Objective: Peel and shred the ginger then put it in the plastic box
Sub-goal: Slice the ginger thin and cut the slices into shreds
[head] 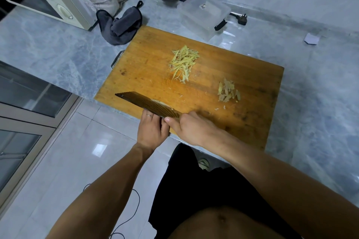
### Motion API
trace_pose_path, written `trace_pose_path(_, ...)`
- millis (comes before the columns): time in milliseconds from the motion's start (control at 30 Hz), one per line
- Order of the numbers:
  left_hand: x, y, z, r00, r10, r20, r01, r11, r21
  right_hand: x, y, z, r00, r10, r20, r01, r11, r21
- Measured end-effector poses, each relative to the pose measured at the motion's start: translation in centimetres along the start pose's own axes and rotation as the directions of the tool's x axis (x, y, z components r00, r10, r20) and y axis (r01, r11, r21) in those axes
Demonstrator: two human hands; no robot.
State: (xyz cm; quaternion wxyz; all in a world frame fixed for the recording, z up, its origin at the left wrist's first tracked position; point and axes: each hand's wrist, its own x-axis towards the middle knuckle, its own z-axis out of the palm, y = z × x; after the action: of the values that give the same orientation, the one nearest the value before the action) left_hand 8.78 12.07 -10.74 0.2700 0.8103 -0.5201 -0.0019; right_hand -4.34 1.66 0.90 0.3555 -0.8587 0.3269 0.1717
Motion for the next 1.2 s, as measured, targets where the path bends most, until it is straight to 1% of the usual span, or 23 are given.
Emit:
trace_pose_path(67,0.0,-0.3,0.0,1.0,0.002,0.01,-0.002,1.0,-0.002,0.2,-0.2,0.1,1.0,-0.009,0.007,0.009,1.0,0.009)
trace_pose_path(233,-0.1,-0.4,0.1,0.998,0.049,-0.038,-0.05,0.999,-0.014,0.3,-0.2,-0.3,1.0,-0.027,-0.004,0.027,0.999,0.02)
trace_pose_path(400,-0.3,-0.8,0.6,0.997,0.066,-0.04,-0.065,0.998,0.009,-0.2,-0.1,-0.7,0.999,-0.025,-0.048,0.023,0.999,-0.034)
trace_pose_path(534,-0.1,-0.8,0.2,0.993,0.106,-0.049,-0.106,0.994,-0.008,-0.5,-0.5,-0.9,0.999,-0.027,-0.046,0.025,0.998,-0.052)
trace_pose_path(667,-0.1,-1.0,0.4,0.997,0.076,-0.029,-0.076,0.997,-0.017,-0.6,-0.5,-1.2,0.999,-0.016,-0.035,0.015,0.999,-0.044)
trace_pose_path(967,0.1,-0.7,0.2,0.995,0.049,-0.092,-0.056,0.995,-0.077,-0.4,-0.5,-1.5,1.0,0.01,0.022,-0.009,1.0,-0.006)
trace_pose_path(1201,0.1,-1.0,0.4,0.999,0.029,-0.033,-0.031,0.996,-0.088,-0.2,-0.2,-0.9,0.996,0.072,0.052,-0.075,0.995,0.062)
